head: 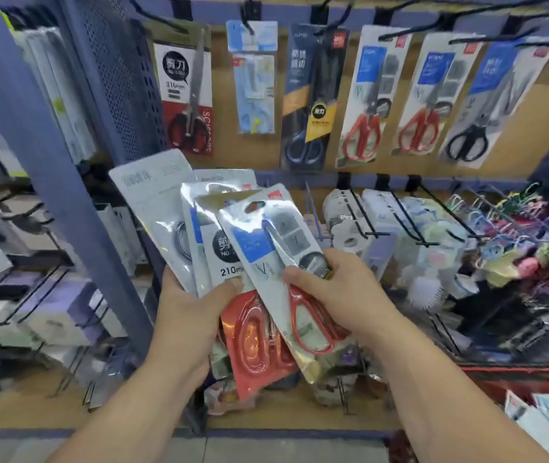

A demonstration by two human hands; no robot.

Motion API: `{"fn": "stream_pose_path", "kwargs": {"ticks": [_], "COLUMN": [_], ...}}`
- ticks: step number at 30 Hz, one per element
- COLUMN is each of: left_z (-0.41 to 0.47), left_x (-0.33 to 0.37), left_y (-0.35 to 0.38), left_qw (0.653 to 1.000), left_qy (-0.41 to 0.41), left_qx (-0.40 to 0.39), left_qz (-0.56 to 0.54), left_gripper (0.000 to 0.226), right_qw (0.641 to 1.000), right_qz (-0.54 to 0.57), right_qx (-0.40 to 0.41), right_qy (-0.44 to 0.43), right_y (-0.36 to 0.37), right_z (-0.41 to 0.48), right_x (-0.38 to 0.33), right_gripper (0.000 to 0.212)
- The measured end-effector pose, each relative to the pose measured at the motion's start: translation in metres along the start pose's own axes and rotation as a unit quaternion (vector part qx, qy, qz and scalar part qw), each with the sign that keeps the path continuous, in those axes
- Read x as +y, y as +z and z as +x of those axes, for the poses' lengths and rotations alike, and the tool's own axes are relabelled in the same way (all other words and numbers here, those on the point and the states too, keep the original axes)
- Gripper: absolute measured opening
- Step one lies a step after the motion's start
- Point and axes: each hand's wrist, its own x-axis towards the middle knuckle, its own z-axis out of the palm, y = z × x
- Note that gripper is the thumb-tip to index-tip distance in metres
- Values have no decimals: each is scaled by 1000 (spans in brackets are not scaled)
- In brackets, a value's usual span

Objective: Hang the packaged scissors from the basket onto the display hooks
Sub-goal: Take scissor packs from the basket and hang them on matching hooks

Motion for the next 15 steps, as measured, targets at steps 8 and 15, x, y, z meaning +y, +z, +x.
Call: {"fn": "stream_pose_path", "kwargs": {"ticks": [8, 15], "left_z": [44, 57], "left_x": [37, 54], "left_y": [-28, 20], "left_qw": [998, 990], "left_qy": [38, 51], "left_qx": [-53, -133], "left_qz": [15, -20], "left_gripper": [56, 50], "right_qw": [983, 964], "right_qz": [163, 203], "right_qx": [77, 162], "right_qy": [-19, -49], "right_y": [-2, -53], "right_z": [10, 18], "right_x": [-38, -40], "right_gripper": [20, 20]}}
